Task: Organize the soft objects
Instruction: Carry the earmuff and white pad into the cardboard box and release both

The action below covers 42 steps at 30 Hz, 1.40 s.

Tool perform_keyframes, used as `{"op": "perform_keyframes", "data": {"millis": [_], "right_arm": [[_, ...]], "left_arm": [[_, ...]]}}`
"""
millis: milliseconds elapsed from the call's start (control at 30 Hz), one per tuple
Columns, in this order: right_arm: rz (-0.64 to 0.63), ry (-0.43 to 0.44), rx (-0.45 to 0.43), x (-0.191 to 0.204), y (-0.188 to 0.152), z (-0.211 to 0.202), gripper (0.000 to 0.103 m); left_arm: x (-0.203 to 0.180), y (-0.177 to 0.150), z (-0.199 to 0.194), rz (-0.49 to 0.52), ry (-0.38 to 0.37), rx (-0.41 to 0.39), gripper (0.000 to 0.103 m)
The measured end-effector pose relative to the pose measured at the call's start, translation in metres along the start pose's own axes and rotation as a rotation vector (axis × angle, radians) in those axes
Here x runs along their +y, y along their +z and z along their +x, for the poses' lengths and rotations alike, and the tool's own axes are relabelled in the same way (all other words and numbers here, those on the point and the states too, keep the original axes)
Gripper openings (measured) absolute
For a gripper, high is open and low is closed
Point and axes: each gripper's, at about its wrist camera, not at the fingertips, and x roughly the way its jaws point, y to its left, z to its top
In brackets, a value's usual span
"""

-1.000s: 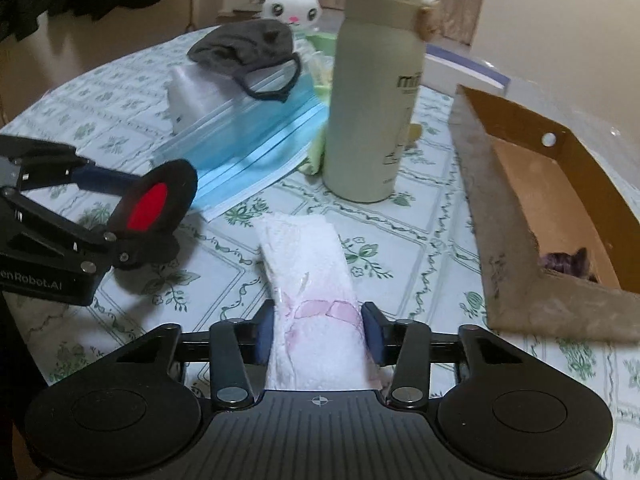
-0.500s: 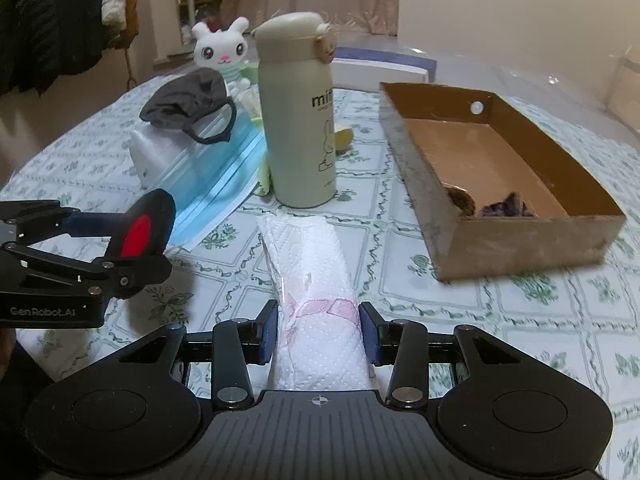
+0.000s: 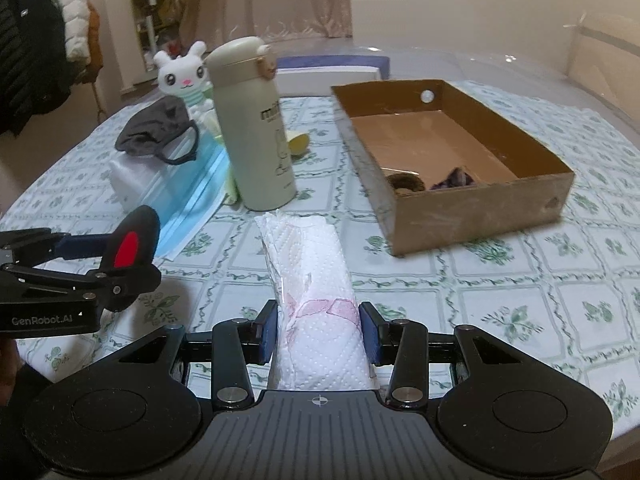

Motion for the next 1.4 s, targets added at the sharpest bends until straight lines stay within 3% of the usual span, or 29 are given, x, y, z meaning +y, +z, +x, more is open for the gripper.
{"op": "perform_keyframes", "data": {"millis": [367, 700, 933, 1300, 1400], "right_arm": [[0.076, -0.057, -0.053, -0.031, 0.009, -0.016, 0.043], [0.152, -0.136, -0.162, -0.092, 0.059, -0.025, 0.043], [0.178, -0.156, -0.185, -0.135, 0.093, -0.011, 0.043], [0.225, -0.142, -0.179, -0.179, 0.124, 0.025, 0.043], [0.244, -0.143, -0.177, -0.186, 0.125, 0.031, 0.043]], "left_arm": [[-0.024, 0.024, 0.013, -0.001, -0.043, 0.002, 0.067], [-0.065, 0.079, 0.056, 0.044, -0.114, -0.033, 0.067], [-0.093, 0.121, 0.093, 0.07, -0.139, -0.061, 0.067], [-0.122, 0.162, 0.15, 0.118, -0.14, -0.074, 0.069], [-0.126, 0.167, 0.163, 0.126, -0.135, -0.075, 0.079]]}}
